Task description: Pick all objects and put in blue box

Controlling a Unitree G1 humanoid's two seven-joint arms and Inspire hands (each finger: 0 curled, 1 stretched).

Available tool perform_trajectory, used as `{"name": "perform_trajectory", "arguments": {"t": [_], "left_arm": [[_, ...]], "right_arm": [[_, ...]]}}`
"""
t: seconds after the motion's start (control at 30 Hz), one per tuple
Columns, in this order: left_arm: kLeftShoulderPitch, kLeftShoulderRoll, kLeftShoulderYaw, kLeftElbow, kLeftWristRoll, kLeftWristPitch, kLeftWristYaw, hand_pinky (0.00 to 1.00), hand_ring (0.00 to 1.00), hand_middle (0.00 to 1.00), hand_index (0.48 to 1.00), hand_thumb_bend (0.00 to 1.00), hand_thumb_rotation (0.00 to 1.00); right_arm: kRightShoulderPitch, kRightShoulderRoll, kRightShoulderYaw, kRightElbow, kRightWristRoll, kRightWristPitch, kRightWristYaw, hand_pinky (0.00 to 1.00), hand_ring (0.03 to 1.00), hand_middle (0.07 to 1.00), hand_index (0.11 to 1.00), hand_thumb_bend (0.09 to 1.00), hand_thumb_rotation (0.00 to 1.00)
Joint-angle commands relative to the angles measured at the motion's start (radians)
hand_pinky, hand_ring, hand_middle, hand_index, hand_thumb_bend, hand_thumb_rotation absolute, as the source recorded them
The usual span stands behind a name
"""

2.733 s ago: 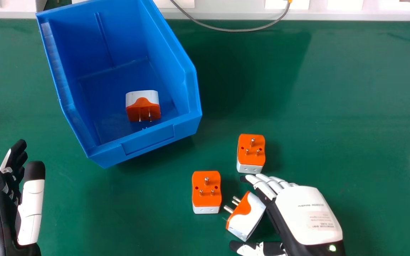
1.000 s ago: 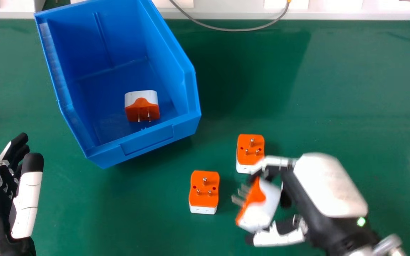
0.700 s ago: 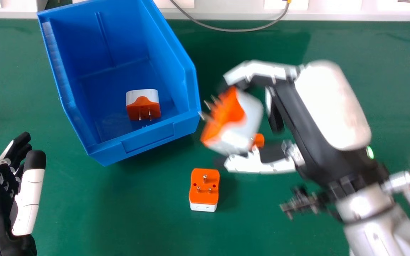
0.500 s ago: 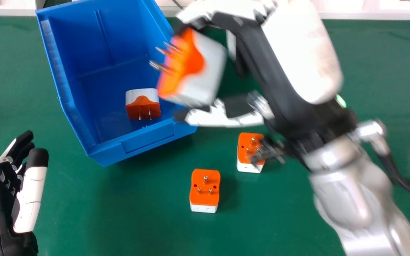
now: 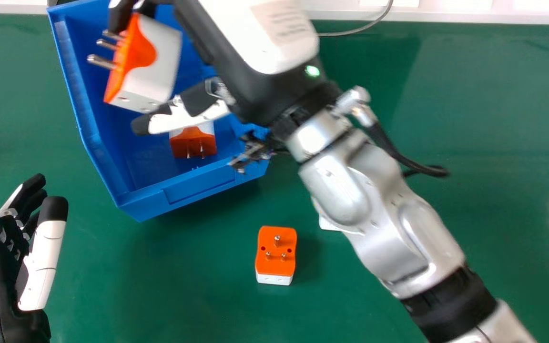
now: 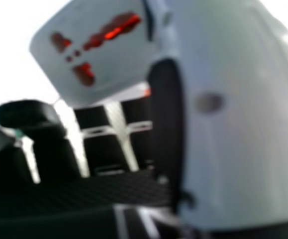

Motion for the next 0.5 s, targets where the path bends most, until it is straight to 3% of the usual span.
{"name": "perform_trajectory", "arguments": {"t": [0.0,0.27,0.4,0.47], "left_arm": [[0.009,0.003,0.005,-0.027,0.000,-0.011,0.002,0.82,0.83,0.83,0.839,0.93,0.76],[0.016,-0.001,0.001,-0.045,-0.004,0.003,0.004,0.82,0.83,0.83,0.839,0.93,0.76],[0.015,-0.002,0.001,-0.047,-0.006,0.006,0.005,0.82,0.83,0.83,0.839,0.94,0.76],[0.016,-0.002,0.000,-0.050,-0.005,0.007,0.005,0.82,0.83,0.83,0.838,0.94,0.76]], "right_arm": [[-0.089,0.037,0.004,0.075,-0.001,0.015,-0.051,0.10,0.159,0.236,0.472,0.488,0.13],[-0.266,0.082,0.051,0.394,-0.047,0.076,-0.147,0.13,0.195,0.276,0.472,0.490,0.13],[-0.364,0.119,0.068,0.575,-0.041,0.105,-0.184,0.22,0.345,0.432,0.482,0.490,0.13],[-0.411,0.138,0.075,0.661,-0.035,0.114,-0.198,0.26,0.379,0.462,0.484,0.490,0.13]]}}
